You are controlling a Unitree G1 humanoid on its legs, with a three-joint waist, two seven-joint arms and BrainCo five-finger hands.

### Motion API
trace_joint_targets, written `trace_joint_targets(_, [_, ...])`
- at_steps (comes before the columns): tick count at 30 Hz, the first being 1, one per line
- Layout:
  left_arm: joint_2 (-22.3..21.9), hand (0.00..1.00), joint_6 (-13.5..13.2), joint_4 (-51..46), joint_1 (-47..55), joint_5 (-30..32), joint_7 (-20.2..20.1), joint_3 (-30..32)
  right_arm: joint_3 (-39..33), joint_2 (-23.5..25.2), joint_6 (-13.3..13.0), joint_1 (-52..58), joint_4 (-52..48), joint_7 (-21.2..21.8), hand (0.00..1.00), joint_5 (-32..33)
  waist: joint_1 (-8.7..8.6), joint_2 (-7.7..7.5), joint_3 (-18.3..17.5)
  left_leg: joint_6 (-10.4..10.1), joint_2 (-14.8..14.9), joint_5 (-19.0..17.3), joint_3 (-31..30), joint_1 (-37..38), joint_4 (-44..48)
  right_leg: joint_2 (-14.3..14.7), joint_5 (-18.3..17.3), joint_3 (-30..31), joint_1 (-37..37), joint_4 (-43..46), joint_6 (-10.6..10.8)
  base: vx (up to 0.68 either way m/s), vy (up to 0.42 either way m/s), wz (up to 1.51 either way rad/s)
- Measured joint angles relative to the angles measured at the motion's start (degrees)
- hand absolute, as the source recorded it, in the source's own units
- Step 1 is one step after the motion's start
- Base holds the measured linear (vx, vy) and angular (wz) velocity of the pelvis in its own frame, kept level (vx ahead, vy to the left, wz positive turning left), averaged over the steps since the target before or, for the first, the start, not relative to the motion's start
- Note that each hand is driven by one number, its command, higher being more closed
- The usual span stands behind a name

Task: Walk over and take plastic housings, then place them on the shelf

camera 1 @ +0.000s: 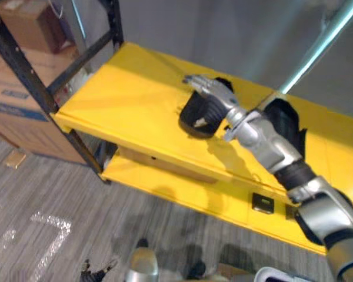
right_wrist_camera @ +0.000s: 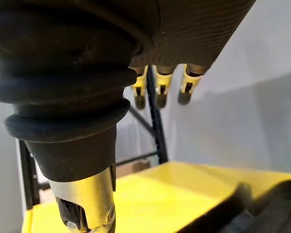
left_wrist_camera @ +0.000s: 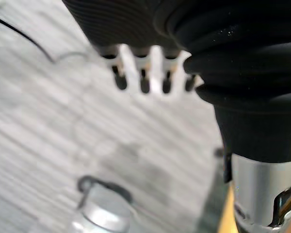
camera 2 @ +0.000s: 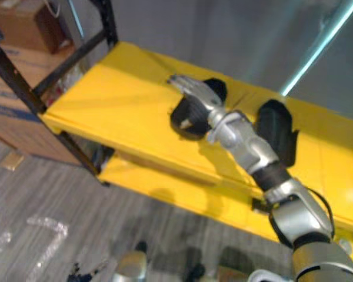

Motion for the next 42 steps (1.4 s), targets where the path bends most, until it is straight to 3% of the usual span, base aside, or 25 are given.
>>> trace_joint_targets(4, [0.0, 0.0, 1.6, 0.3, -0.5, 0.0, -1.4, 0.3, 1.1, -0.1, 0.1, -2.6, -0.1, 1.9, 0.0, 0.0, 0.28, -0.06, 1.4, 0.2, -0.1, -0.1, -0.4, -0.9, 0.5, -0.1, 0.0, -0.2, -0.3, 0.1, 0.0, -0.03, 0.024, 0.05])
trace_joint_targets(9, [0.0, 0.0, 1.6, 0.6, -0.7, -0.1, -3.3, 0.2, 4.3, -0.1, 2.7, -3.9, 0.0, 10.5, 0.0, 0.1, 0.48, -0.29, 2.0, 0.1, 0.0, -0.1, -0.6, -1.9, 1.0, 0.0, 0.0, -0.4, -1.1, 0.1, 0.0, 0.01, 0.01, 0.02])
trace_joint_targets(16, [-0.1, 0.0, 1.6, 0.6, -1.4, -0.2, -2.9, -0.4, 7.0, -0.9, 4.0, -7.2, 2.2, 16.9, 0.0, 1.9, 0.55, -0.2, 3.0, -0.1, 0.4, -0.3, -0.7, -1.7, 1.7, 0.1, -0.2, -0.3, -0.9, 0.5, -0.3, 0.0, 0.005, 0.0])
trace_joint_targets(19, [0.0, 0.0, 1.7, 0.6, -2.6, -0.2, -2.9, -0.4, 7.4, -1.4, 4.2, -8.5, 2.3, 18.0, 0.0, 1.9, 0.54, -0.1, 4.6, -0.1, 0.8, -0.6, -0.7, -1.8, 2.2, 0.2, -0.6, -0.3, -1.0, 1.4, -0.5, -0.07, 0.012, -0.03])
trace_joint_targets(27, [-0.1, 0.0, 2.3, 0.5, -3.0, -2.3, -2.2, -0.8, 7.8, -1.4, 6.1, -8.5, 5.3, 19.1, 0.0, 1.9, 0.68, 0.03, 4.7, -0.1, 0.9, -0.5, -0.2, -1.8, 2.0, 0.1, -0.6, 0.1, -1.4, 1.6, -0.5, -0.01, 0.005, -0.02])
trace_joint_targets(33, [-0.2, 0.0, 3.3, 0.1, -3.4, -2.4, -1.7, -1.0, 7.8, -1.4, 5.8, -9.4, 7.3, 20.5, 0.0, 1.6, 0.98, 0.9, 5.6, -0.1, 1.1, -0.5, 0.0, -1.9, 2.6, 0.2, -0.8, 0.5, -1.8, 2.2, -0.6, 0.01, 0.008, -0.02])
trace_joint_targets(42, [-0.1, 0.0, 3.9, -0.8, -3.7, -2.4, -1.1, -1.0, 7.8, -1.4, 3.7, -10.2, 10.7, 22.0, 0.0, 1.2, 1.91, 0.92, 5.6, -0.2, 1.2, -0.5, -0.3, -2.0, 2.4, 0.1, -1.6, 0.2, -1.8, 3.2, -0.5, -0.01, 0.001, 0.01])
